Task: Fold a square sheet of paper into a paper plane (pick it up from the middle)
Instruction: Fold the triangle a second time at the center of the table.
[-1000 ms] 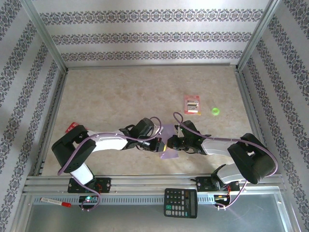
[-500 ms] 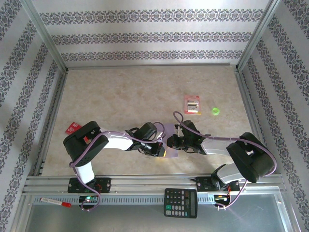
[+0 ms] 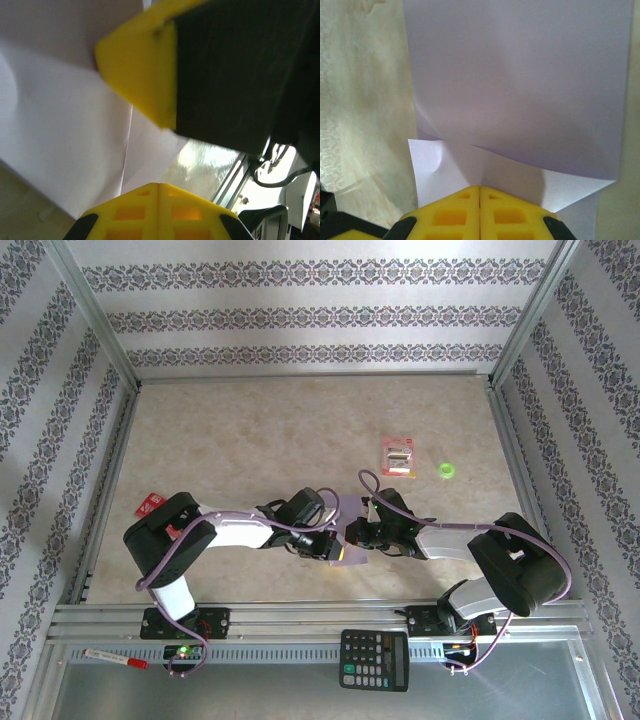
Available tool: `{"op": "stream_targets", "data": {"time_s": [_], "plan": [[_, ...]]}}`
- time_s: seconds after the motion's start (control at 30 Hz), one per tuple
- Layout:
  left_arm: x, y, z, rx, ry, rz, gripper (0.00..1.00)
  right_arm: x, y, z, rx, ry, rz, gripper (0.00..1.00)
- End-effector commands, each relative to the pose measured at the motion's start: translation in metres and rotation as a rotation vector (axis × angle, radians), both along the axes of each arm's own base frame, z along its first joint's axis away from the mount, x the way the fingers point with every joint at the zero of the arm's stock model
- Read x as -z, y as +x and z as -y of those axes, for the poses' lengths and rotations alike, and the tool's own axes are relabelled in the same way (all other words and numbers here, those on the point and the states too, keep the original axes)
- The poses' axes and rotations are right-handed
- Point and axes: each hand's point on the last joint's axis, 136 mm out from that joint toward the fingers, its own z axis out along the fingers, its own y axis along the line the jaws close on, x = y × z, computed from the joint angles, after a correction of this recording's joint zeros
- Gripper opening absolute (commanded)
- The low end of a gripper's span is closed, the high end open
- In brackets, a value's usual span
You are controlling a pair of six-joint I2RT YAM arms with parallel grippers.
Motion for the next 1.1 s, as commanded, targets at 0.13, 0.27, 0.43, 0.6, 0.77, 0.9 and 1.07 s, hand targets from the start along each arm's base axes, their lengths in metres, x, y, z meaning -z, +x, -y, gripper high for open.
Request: {"op": "stream_targets", "data": {"time_s": [0.13,0.27,0.43,0.6,0.77,0.9,1.07], "plan": [[0.018,0.016,0.001,-0.014,0.048,0.017,0.00,0.041,-0.020,0.037,0.064,-0.180,-0.107,0.06],[0.029,0.001,-0.012,0.005,0.091,-0.009,0.00,0.042,-0.020,0.038,0.080,-0.182,-0.111,0.06],[0.038,-0.018,-0.027,0.019,0.127,-0.039,0.00,0.045,-0.021,0.041,0.094,-0.199,-0.119,0.05],[0.040,-0.030,-0.036,0.035,0.148,-0.052,0.00,0.047,-0.021,0.043,0.102,-0.211,-0.124,0.05],[0.043,-0.043,-0.045,0.072,0.183,-0.064,0.00,0.046,-0.020,0.044,0.108,-0.215,-0.120,0.05],[0.042,-0.053,-0.059,0.082,0.212,-0.069,0.00,0.046,-0.021,0.045,0.105,-0.219,-0.123,0.05],[0.026,-0.055,-0.059,0.089,0.166,-0.061,0.00,0.047,-0.023,0.045,0.091,-0.220,-0.128,0.05]]}}
